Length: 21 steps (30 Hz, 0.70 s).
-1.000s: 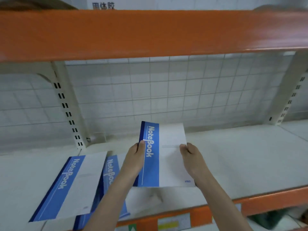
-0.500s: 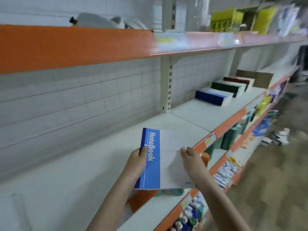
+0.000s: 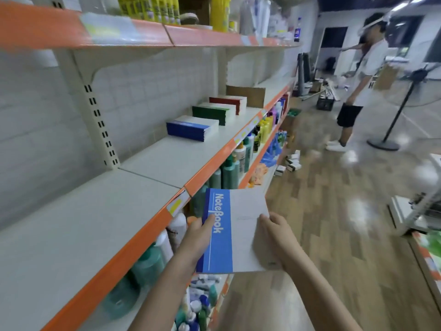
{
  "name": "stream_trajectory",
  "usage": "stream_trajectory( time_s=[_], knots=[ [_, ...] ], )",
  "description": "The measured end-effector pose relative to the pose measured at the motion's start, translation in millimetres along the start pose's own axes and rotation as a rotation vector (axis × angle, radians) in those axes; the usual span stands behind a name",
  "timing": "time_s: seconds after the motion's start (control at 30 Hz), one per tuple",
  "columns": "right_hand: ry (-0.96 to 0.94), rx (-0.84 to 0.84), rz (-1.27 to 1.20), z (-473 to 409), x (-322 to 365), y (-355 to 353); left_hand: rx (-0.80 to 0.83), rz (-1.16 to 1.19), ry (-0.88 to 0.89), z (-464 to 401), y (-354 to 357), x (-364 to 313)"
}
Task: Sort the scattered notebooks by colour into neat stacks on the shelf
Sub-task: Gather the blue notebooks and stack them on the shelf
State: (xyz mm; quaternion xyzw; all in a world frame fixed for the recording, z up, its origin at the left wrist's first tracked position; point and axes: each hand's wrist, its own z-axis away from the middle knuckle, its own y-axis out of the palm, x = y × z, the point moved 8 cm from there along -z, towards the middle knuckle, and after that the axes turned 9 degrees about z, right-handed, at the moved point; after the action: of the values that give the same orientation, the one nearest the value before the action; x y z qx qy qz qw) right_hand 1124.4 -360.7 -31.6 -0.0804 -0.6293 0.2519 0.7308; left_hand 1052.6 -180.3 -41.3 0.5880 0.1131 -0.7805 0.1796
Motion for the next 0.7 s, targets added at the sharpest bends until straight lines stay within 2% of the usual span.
stream_trajectory(
  time_s=[0.37,0.7],
  knots=[
    [0.086,-0.102,-0.115,-87.3,-39.1,-73.2,0.168,0.085,-0.044,-101.3,109.8,-1.7],
    [0.001,-0.119,-0.064,-261.0,9.5,-106.4,0.142,0.019,0.025,-250.3,156.0,-78.6]
  ],
)
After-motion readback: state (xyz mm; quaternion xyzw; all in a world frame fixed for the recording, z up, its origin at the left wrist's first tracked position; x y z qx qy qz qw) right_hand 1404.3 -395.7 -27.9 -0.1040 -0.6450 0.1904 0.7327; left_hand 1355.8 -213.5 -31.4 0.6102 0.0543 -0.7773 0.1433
